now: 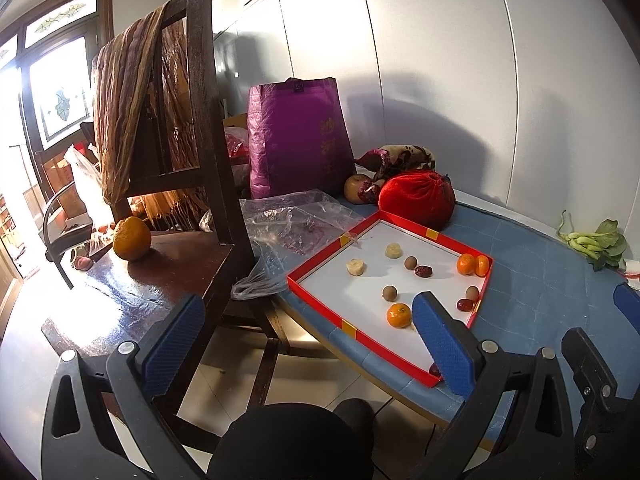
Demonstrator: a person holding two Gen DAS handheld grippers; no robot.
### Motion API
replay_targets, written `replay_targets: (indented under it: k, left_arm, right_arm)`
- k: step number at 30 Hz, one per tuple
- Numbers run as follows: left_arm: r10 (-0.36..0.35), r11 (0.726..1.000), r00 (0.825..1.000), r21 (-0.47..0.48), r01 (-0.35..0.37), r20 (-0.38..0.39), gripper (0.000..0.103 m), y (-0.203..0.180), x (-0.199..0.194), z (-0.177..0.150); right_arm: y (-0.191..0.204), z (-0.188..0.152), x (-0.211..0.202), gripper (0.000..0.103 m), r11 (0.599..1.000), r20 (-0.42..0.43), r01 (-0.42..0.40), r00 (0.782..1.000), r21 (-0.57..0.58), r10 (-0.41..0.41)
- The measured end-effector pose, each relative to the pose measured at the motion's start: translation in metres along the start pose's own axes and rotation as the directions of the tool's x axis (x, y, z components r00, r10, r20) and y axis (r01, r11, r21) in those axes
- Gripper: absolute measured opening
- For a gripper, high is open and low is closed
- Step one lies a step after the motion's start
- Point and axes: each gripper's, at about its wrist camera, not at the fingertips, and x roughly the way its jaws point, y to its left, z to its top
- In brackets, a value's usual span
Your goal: Organize fruits
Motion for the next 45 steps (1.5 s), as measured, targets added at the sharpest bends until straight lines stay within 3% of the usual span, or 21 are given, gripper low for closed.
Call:
replay_targets:
  k: [15, 30, 40, 45]
  left_arm:
    - [0.049, 0.999, 0.998, -0.006, -0.049, -0.027, 0.103, 0.014, 0.020, 0.006]
    - [-0.040, 0.999, 0.999, 0.031, 0.041, -0.009, 0.103, -0.017, 0.004, 0.017]
    - [0.010, 1.000, 1.000, 0.011, -0.010, 0.013, 0.103, -0.007, 0.000, 0.019]
    - [0.000, 0.999, 1.000, 0.035, -0.001, 0.012, 0.103, -0.017, -0.002, 0.020]
  right_arm:
    - [-0.005, -0.010, 0.016, 0.086, 1.000, -0.049, 0.005, 0.999, 0.012, -0.005]
    - [-0.010, -0.004, 0.010, 0.086, 1.000, -0.027, 0.010, 1.000, 0.029, -0.009]
    - [-0.006, -0.003, 0.003, 0.086, 1.000, -0.017, -0.009, 1.000, 0.028, 0.009]
    - [-0.001, -0.002, 0.000, 0.086, 1.000, -0.009, -0.015, 1.000, 0.013, 0.015]
